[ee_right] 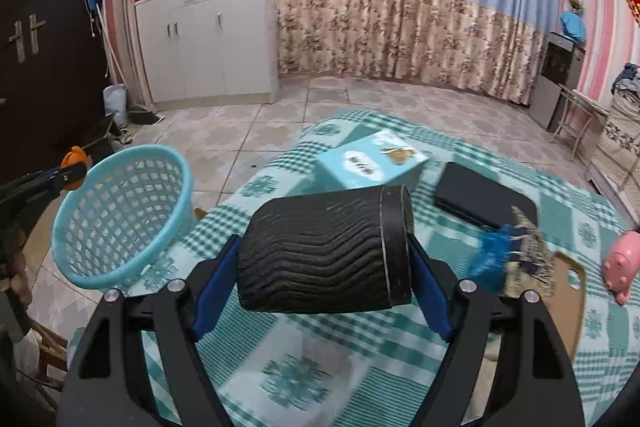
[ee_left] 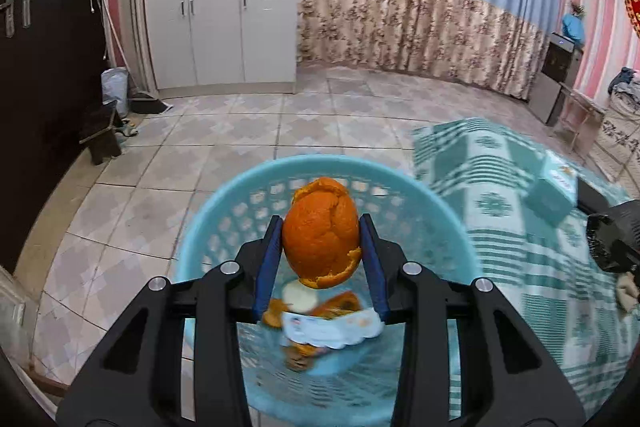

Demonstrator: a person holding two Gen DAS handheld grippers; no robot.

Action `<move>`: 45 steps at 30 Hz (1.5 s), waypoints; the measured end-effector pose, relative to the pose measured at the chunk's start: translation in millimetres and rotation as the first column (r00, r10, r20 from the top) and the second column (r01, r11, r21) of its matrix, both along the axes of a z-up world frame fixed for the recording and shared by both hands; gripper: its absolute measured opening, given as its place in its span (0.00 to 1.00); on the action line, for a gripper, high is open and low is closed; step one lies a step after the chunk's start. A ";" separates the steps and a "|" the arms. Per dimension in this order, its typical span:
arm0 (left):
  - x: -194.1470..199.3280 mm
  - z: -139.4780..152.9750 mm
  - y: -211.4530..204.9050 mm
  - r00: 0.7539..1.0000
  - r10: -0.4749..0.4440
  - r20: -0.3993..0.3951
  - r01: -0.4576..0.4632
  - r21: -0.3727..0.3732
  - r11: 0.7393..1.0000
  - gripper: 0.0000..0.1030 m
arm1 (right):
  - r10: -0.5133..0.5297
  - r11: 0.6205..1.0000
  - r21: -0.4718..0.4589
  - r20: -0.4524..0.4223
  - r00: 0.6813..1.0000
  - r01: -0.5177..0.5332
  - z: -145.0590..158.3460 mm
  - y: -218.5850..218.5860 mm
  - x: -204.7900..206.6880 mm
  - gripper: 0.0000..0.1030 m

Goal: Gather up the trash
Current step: 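Drop the orange peel into the basket while the right tool drops the black cylinder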

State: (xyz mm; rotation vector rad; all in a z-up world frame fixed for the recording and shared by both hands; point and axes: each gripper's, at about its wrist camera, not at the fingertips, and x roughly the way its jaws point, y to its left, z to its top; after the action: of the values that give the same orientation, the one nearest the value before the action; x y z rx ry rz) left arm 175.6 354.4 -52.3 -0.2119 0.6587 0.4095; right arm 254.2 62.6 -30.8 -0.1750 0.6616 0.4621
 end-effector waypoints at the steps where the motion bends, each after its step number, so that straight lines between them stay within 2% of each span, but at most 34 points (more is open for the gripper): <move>1: 1.6 -3.2 6.0 1.000 0.003 -0.002 -0.003 -0.007 1.000 0.36 | 0.006 1.000 0.003 -0.005 1.000 -0.006 -0.5 4.7 1.6 0.76; 6: 9.2 -14.2 26.4 1.000 0.011 -0.001 -0.011 -0.042 0.999 0.38 | 0.043 0.999 0.003 -0.009 0.999 -0.043 -0.3 28.0 4.9 0.76; 11: 16.2 -20.4 37.7 1.000 0.017 0.002 -0.017 -0.073 0.997 0.54 | 0.064 0.998 -0.006 -0.008 0.998 -0.064 -2.1 41.7 3.1 0.76; 13: 13.9 -19.6 40.6 1.000 0.025 0.005 -0.025 -0.074 0.997 0.65 | 0.065 0.998 -0.012 -0.012 0.998 -0.065 -3.8 45.8 4.0 0.76; 16: 5.6 -13.5 41.7 0.999 0.040 0.006 -0.039 -0.042 0.998 0.76 | 0.071 0.997 -0.021 -0.016 0.997 -0.071 -5.4 51.9 5.2 0.76; 20: -11.4 0.9 42.3 0.997 0.068 0.019 -0.069 0.032 0.997 0.83 | 0.086 0.996 -0.018 -0.008 0.996 -0.086 -2.0 61.9 4.5 0.76; 22: -25.0 7.4 43.8 0.995 0.094 0.035 -0.097 0.063 0.993 0.91 | 0.107 0.994 -0.021 -0.004 0.994 -0.107 0.1 74.7 3.1 0.76; 24: -37.9 10.7 47.5 0.992 0.118 0.048 -0.121 0.079 0.989 0.94 | 0.140 0.990 -0.025 0.007 0.990 -0.140 3.8 92.9 -0.5 0.76; 27: -52.7 8.8 56.1 0.987 0.158 0.038 -0.162 0.106 0.981 0.95 | 0.196 0.980 -0.048 0.026 0.980 -0.194 7.4 123.6 -5.4 0.76; 31: -69.6 1.1 74.0 0.976 0.215 0.022 -0.216 0.069 0.974 0.95 | 0.261 0.965 -0.031 0.002 0.965 -0.261 3.3 167.1 -11.2 0.76; 35: -82.3 -8.0 90.2 0.964 0.264 0.004 -0.264 0.054 0.963 0.95 | 0.302 0.951 -0.056 -0.030 0.953 -0.304 -11.1 200.9 -13.9 0.76; 41: -89.8 -15.8 96.8 0.961 0.278 -0.007 -0.277 0.029 0.960 0.95 | 0.313 0.944 -0.096 -0.055 0.948 -0.317 -28.1 214.4 -14.9 0.78; 43: -87.5 -16.1 94.0 0.961 0.277 -0.010 -0.277 0.035 0.960 0.95 | 0.315 0.941 -0.111 -0.053 0.948 -0.319 -30.4 212.7 -15.4 0.86; 45: -85.7 -14.8 89.5 0.962 0.272 -0.007 -0.271 0.034 0.962 0.95 | 0.319 0.937 -0.127 -0.058 0.946 -0.324 -30.6 208.2 -16.4 0.87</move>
State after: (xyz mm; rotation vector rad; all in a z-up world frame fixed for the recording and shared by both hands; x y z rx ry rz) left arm 89.9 443.8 -67.1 -0.2699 0.6356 0.6853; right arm 237.8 270.9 -61.4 -0.4084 0.7037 0.7372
